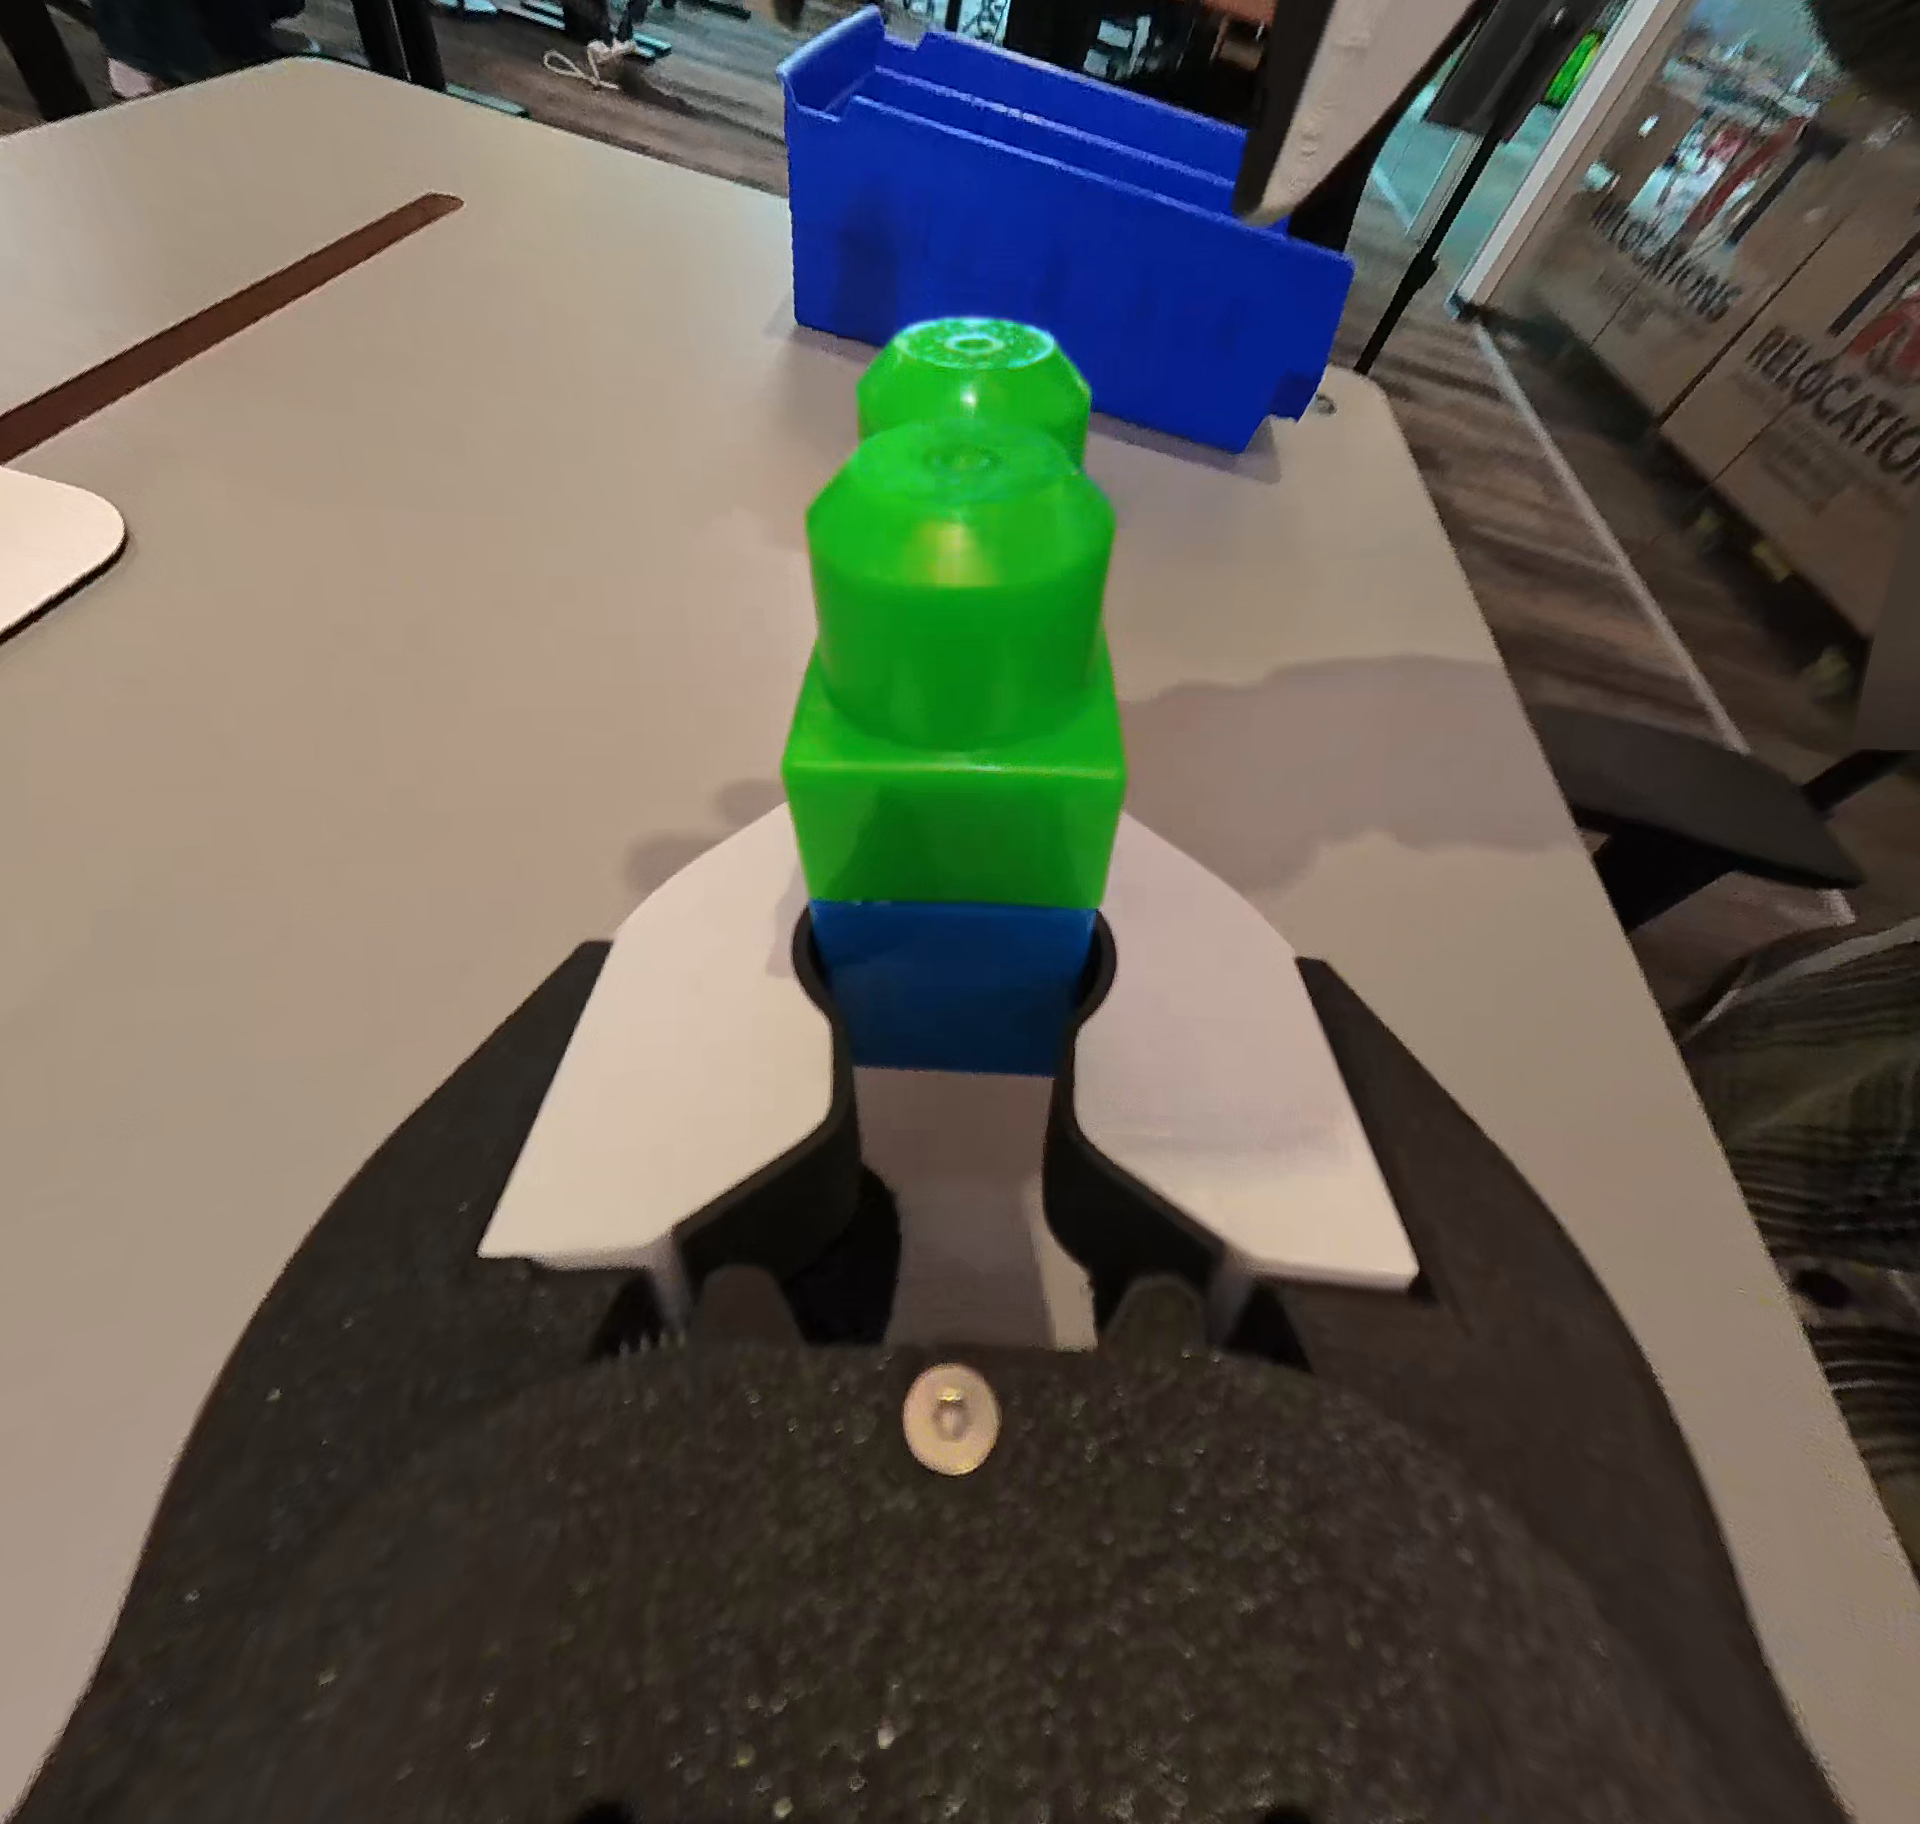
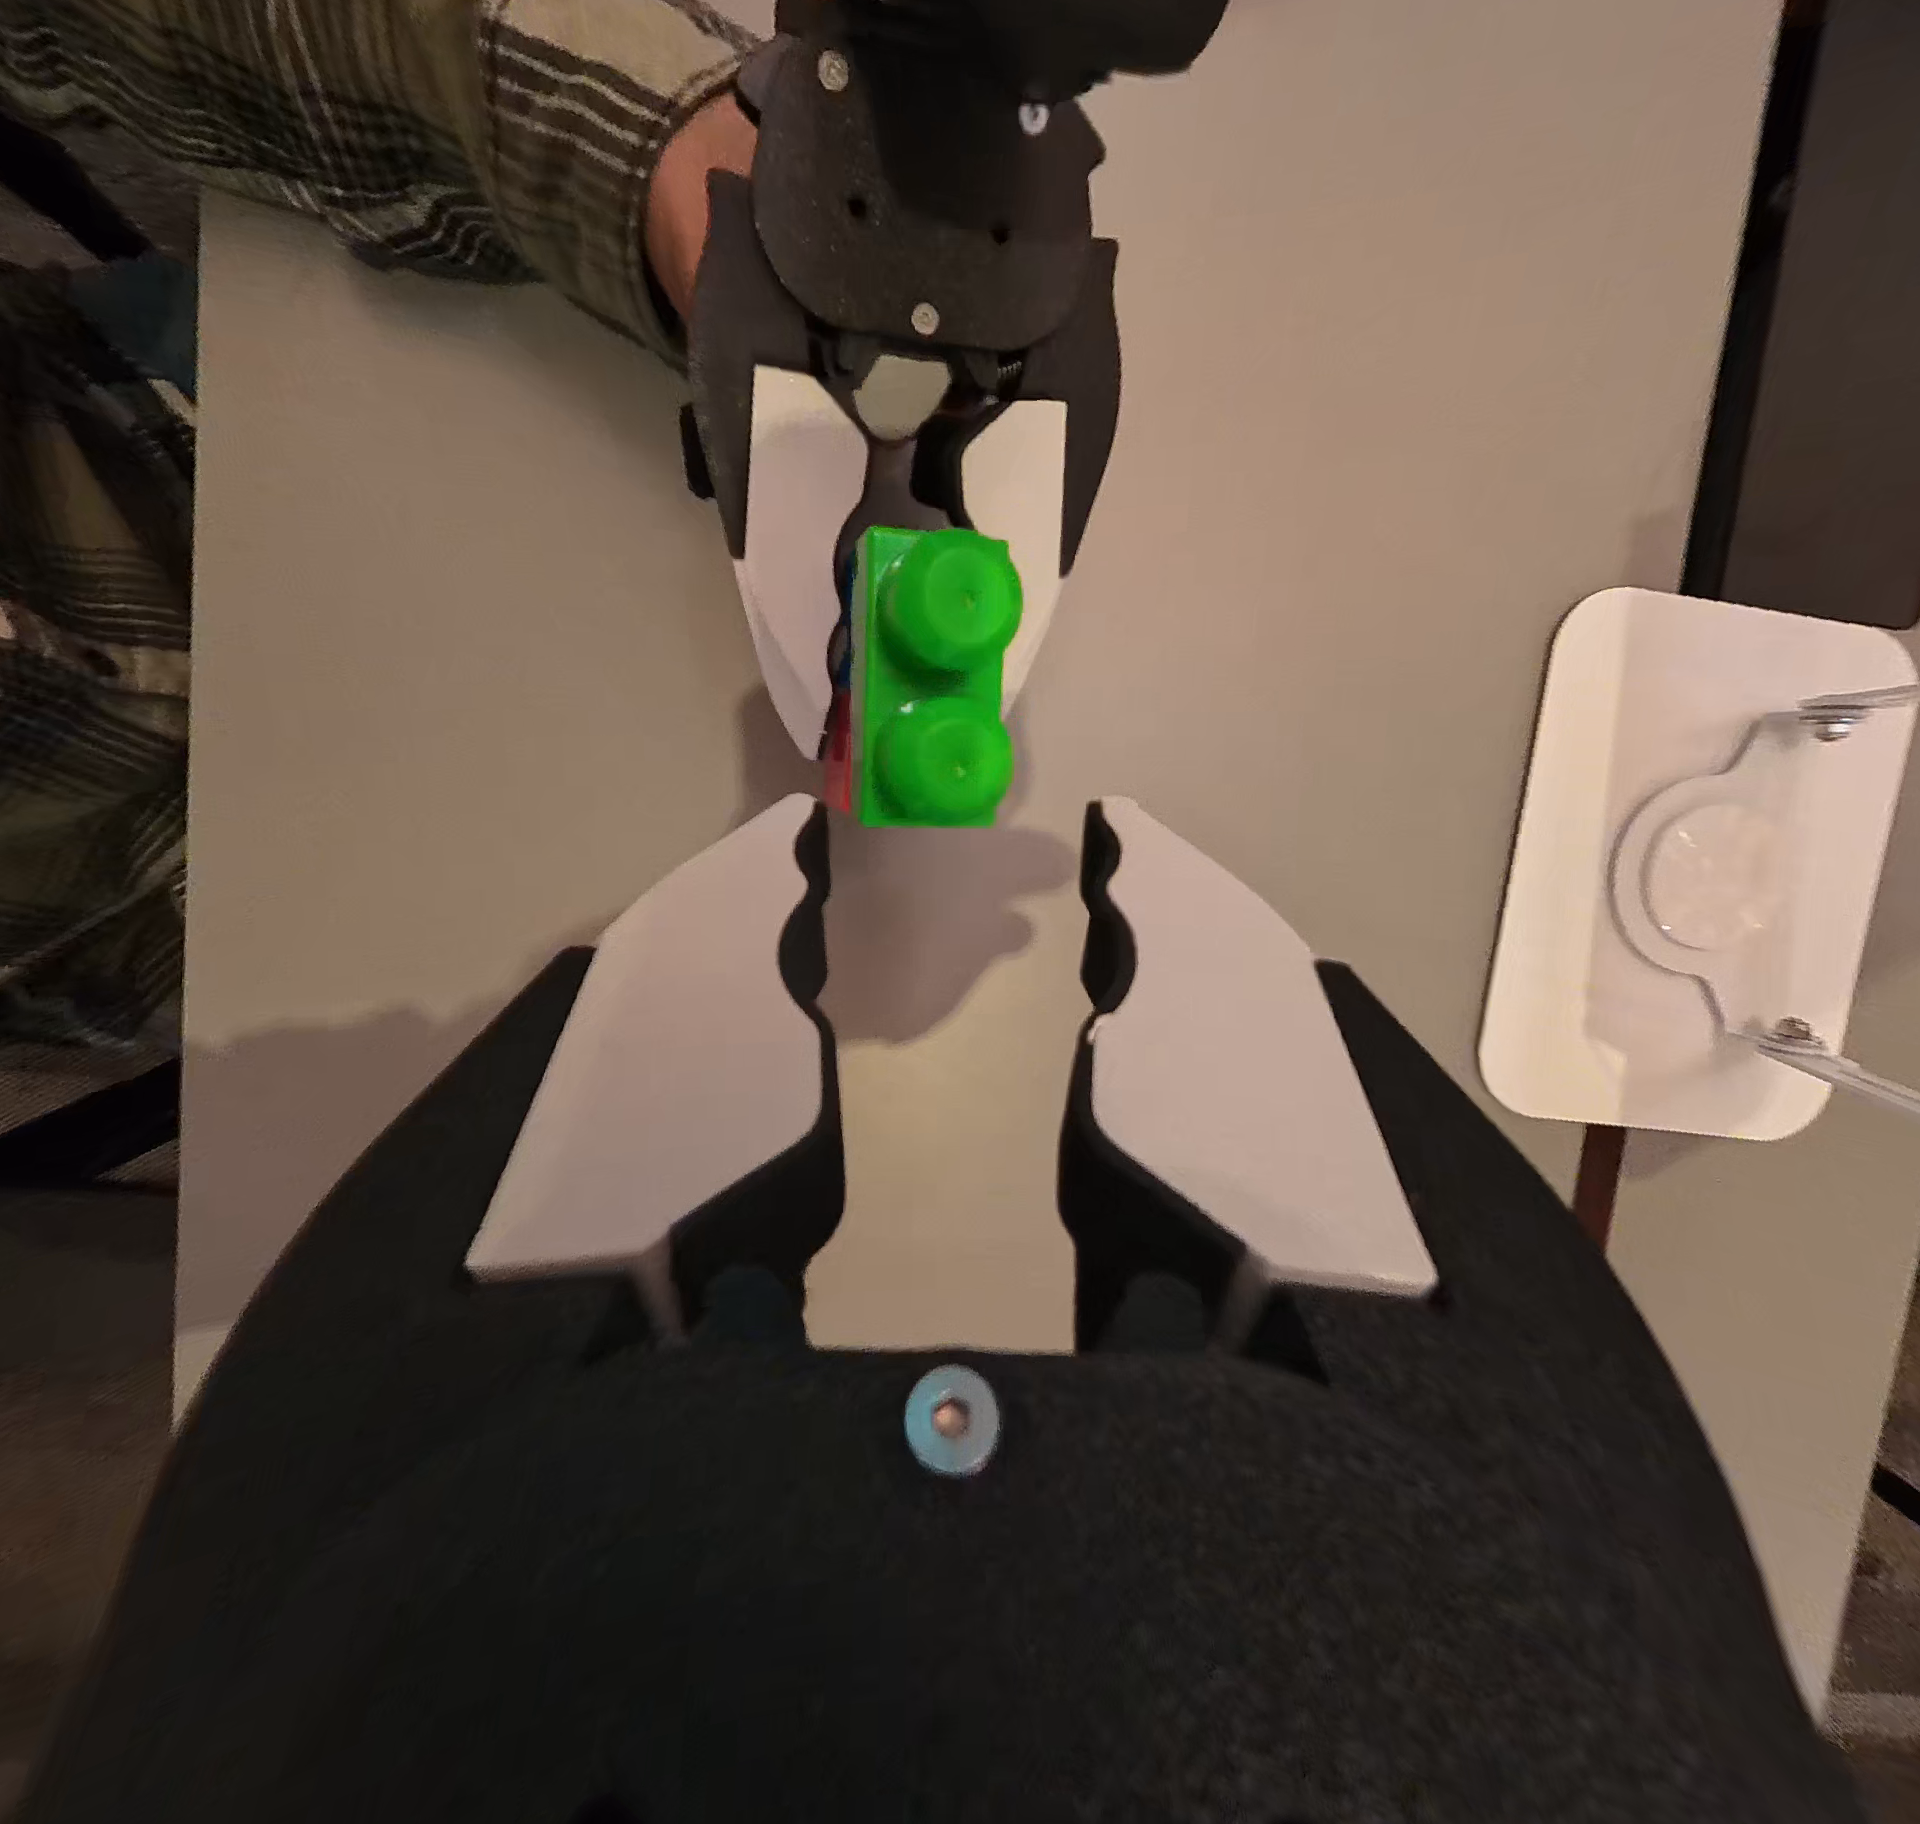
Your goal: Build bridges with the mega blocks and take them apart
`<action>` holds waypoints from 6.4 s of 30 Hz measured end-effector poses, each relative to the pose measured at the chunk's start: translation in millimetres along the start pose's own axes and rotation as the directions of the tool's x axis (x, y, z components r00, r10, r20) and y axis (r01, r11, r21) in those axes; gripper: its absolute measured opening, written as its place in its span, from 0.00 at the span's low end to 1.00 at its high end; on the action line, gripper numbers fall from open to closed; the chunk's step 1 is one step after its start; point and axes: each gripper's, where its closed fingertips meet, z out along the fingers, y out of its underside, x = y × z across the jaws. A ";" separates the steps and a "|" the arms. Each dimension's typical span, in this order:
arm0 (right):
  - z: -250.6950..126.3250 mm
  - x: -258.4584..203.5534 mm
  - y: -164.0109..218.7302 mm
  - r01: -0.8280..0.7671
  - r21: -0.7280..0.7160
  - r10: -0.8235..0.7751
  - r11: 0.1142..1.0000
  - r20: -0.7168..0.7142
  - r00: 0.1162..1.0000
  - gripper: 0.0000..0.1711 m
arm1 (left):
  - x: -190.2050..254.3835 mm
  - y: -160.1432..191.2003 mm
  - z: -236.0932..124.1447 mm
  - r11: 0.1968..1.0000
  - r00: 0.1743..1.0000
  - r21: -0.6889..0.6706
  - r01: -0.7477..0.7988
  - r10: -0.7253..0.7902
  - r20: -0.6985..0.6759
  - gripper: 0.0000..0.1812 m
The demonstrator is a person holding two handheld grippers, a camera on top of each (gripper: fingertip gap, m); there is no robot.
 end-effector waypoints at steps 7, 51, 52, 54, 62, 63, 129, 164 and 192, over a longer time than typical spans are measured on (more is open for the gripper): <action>21.9 -4.3 12.6 -0.033 -0.057 0.036 0.998 0.051 0.998 0.28 | -7.0 16.7 8.4 0.994 0.997 -0.096 -0.051 0.056 0.050 0.22; -0.8 6.8 11.0 -0.036 0.287 0.091 0.957 -0.179 0.980 0.37 | -9.4 -5.5 -23.3 0.977 0.976 0.060 0.204 -0.198 -0.097 0.22; -5.2 8.7 12.1 -0.007 0.297 0.076 0.955 -0.222 0.972 0.39 | -6.3 -10.4 -25.3 0.970 0.967 0.076 0.232 -0.222 -0.126 0.22; -12.3 10.1 13.6 0.048 0.300 0.042 0.953 -0.287 0.957 0.44 | -1.5 -16.1 -25.8 0.964 0.959 0.079 0.253 -0.239 -0.151 0.22; -30.1 14.8 13.4 0.196 0.165 -0.112 0.967 -0.414 0.903 0.56 | 23.6 -49.2 -23.2 0.961 0.918 -0.003 0.277 -0.266 -0.296 0.22; -32.4 15.9 11.7 0.203 0.153 -0.122 0.967 -0.418 0.900 0.56 | 24.3 -54.0 -22.9 0.963 0.918 -0.008 0.269 -0.259 -0.300 0.22; -47.7 17.0 -39.0 -0.114 -0.060 0.113 0.992 -0.026 0.993 0.34 | 0.8 -52.8 -23.1 0.982 0.990 -0.136 -0.132 0.123 -0.072 0.22; -17.4 15.8 -28.7 -0.150 -0.227 0.171 0.962 0.076 0.982 0.21 | -9.1 -79.2 -23.4 0.971 0.969 -0.002 -0.238 0.238 0.059 0.40; -27.9 52.2 -53.3 -0.716 0.010 0.713 0.698 0.083 0.696 0.20 | -59.0 -100.2 -39.8 0.949 0.804 0.005 -0.316 0.265 0.533 0.51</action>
